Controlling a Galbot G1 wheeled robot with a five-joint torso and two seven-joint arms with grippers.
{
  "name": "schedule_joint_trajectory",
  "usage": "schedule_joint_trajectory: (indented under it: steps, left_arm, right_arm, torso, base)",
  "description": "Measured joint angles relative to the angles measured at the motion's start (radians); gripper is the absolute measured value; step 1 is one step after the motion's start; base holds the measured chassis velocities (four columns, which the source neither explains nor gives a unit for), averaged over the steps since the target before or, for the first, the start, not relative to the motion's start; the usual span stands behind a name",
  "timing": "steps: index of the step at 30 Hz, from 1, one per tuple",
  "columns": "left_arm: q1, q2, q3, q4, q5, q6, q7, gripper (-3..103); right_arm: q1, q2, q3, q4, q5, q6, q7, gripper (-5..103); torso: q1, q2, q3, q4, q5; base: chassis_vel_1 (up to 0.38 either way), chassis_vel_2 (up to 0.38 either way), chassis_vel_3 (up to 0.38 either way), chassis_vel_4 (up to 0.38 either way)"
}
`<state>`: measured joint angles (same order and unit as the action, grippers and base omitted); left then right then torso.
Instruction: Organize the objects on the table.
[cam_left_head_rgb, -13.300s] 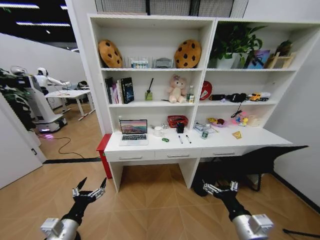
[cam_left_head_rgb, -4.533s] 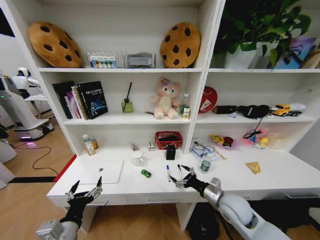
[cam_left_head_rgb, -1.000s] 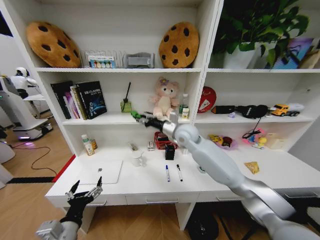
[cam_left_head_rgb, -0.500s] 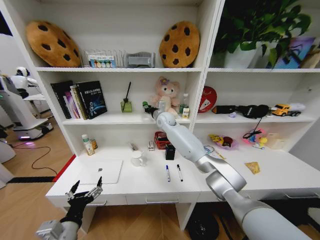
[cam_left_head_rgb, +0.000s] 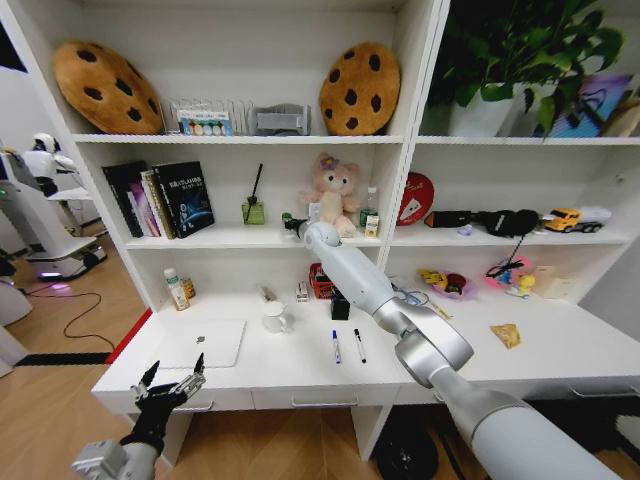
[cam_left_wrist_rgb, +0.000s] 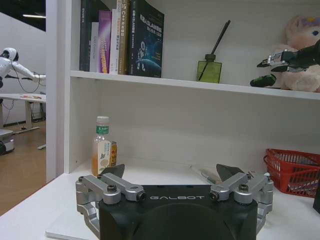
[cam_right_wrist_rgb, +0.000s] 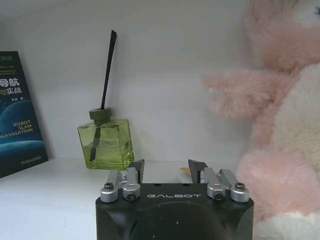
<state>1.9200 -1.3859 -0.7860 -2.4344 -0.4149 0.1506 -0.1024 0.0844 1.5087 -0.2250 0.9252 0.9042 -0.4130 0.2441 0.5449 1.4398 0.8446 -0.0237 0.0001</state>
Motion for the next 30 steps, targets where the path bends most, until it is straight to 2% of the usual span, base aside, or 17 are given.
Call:
schedule_joint_trajectory:
  steps: [4,6,7,11,13,16,17,18,19,20,21,23,24,26,27,28,30]
  left_arm:
    - [0.000,0.000,0.000,0.000,0.000,0.000,0.000,100]
    - [0.000,0.000,0.000,0.000,0.000,0.000,0.000,100]
    - [0.000,0.000,0.000,0.000,0.000,0.000,0.000,100]
    - [0.000,0.000,0.000,0.000,0.000,0.000,0.000,100]
    - [0.000,0.000,0.000,0.000,0.000,0.000,0.000,100]
    - [0.000,0.000,0.000,0.000,0.000,0.000,0.000,100]
    - [0.000,0.000,0.000,0.000,0.000,0.000,0.000,100]
    - [0.000,0.000,0.000,0.000,0.000,0.000,0.000,100]
    - [0.000,0.000,0.000,0.000,0.000,0.000,0.000,100]
    - [0.000,0.000,0.000,0.000,0.000,0.000,0.000,100]
    - [0.000,0.000,0.000,0.000,0.000,0.000,0.000,100]
    - [0.000,0.000,0.000,0.000,0.000,0.000,0.000,100]
    - [0.000,0.000,0.000,0.000,0.000,0.000,0.000,100]
    - [0.000,0.000,0.000,0.000,0.000,0.000,0.000,100]
    - [0.000,0.000,0.000,0.000,0.000,0.000,0.000,100]
    - [0.000,0.000,0.000,0.000,0.000,0.000,0.000,100]
    - [0.000,0.000,0.000,0.000,0.000,0.000,0.000,100]
  right_arm:
    - [0.008,-0.030,-0.007,0.058,0.006,-0.009,0.003,70]
    - [0.008,-0.040,-0.009,0.081,0.010,-0.011,0.009,70]
    - [0.003,-0.065,-0.015,0.144,0.026,-0.018,0.024,81]
    - [-0.021,-0.118,-0.035,0.300,0.077,-0.046,0.058,86]
    - [-0.062,-0.173,-0.049,0.462,0.143,-0.082,0.108,99]
    - [-0.087,-0.199,-0.057,0.532,0.174,-0.092,0.135,100]
    - [-0.111,-0.223,-0.063,0.597,0.203,-0.103,0.158,100]
    - [-0.201,-0.311,-0.067,0.804,0.330,-0.133,0.305,100]
    - [-0.267,-0.373,-0.053,0.893,0.378,-0.147,0.396,100]
    - [-0.311,-0.411,-0.041,0.929,0.380,-0.149,0.426,100]
    - [-0.311,-0.411,-0.041,0.929,0.380,-0.149,0.426,100]
    - [-0.472,-0.485,0.012,1.003,0.354,-0.152,0.455,100]
    - [-0.472,-0.485,0.012,1.003,0.354,-0.152,0.455,100]
    - [-0.644,-0.516,0.093,1.026,0.260,-0.158,0.426,100]
    - [-0.717,-0.518,0.127,1.025,0.206,-0.154,0.401,100]
    - [-0.717,-0.518,0.127,1.025,0.206,-0.154,0.401,100]
    - [-0.893,-0.498,0.203,1.002,0.091,-0.135,0.346,100]
  torso:
    - [0.000,0.000,0.000,0.0002,0.0000]
    - [0.000,0.000,0.000,0.0005,0.0000]
    - [0.000,0.000,0.000,0.0005,-0.0001]
    - [0.000,0.000,0.000,0.0004,0.0000]
    - [0.000,0.000,0.000,0.0001,0.0001]
    - [0.000,0.000,0.000,0.0003,0.0000]
    - [0.000,0.000,0.000,0.0004,0.0001]
    - [0.000,0.000,0.000,0.0006,0.0000]
    - [0.000,0.000,0.000,0.0003,0.0002]
    - [0.000,0.000,0.000,0.0001,0.0001]
    - [0.000,0.000,0.000,0.0001,0.0001]
    - [0.000,0.000,0.000,-0.0002,0.0003]
    - [0.000,0.000,0.000,-0.0002,0.0003]
    - [0.000,0.000,0.000,0.0001,0.0002]
    - [0.000,0.000,0.000,0.0001,0.0002]
    - [0.000,0.000,0.000,0.0001,0.0002]
    - [0.000,0.000,0.000,0.0002,0.0002]
  base:
    - [0.000,0.000,0.000,0.000]
    - [0.000,0.000,0.000,0.000]
    - [0.000,0.000,0.000,0.000]
    - [0.000,0.000,0.000,0.000]
    - [0.000,0.000,0.000,0.000]
    - [0.000,0.000,0.000,0.000]
    - [0.000,0.000,0.000,0.000]
    - [0.000,0.000,0.000,0.000]
    - [0.000,0.000,0.000,0.000]
    - [0.000,0.000,0.000,0.000]
    - [0.000,0.000,0.000,0.000]
    - [0.000,0.000,0.000,0.000]
    - [0.000,0.000,0.000,0.000]
    - [0.000,0.000,0.000,0.000]
    - [0.000,0.000,0.000,0.000]
    - [0.000,0.000,0.000,0.000]
    - [0.000,0.000,0.000,0.000]
